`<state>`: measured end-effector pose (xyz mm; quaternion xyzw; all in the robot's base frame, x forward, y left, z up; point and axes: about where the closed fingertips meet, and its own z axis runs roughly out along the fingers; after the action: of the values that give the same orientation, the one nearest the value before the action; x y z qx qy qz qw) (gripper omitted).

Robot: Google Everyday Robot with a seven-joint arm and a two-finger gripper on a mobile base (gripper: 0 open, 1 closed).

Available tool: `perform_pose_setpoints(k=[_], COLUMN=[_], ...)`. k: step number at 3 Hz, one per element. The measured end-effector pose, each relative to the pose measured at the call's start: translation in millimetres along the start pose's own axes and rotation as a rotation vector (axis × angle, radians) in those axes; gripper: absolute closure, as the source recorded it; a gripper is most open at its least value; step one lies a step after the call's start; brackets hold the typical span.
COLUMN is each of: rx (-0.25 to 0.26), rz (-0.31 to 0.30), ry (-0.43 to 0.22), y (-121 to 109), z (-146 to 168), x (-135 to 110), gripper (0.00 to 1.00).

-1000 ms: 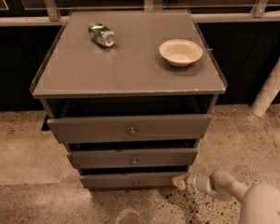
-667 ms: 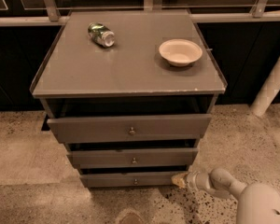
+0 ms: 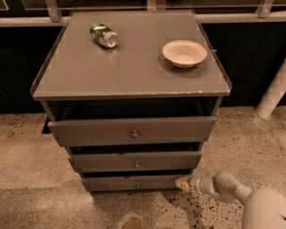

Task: Close bottom drawer

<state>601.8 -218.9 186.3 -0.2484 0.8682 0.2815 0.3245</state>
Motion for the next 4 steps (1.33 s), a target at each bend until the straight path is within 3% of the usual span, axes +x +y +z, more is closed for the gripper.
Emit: perform_pose_setpoints(k=[1, 2, 4], rx=[0.014, 0.061, 0.05], rz=[0.059, 0.193, 0.203], ry=[-0.004, -0.036, -0.026], y=[1.4, 7.5, 16.1], z=[-9.6, -36.3, -34.3], x=[12.3, 32.0, 41.7], gripper=[1.0, 1.0, 0.58])
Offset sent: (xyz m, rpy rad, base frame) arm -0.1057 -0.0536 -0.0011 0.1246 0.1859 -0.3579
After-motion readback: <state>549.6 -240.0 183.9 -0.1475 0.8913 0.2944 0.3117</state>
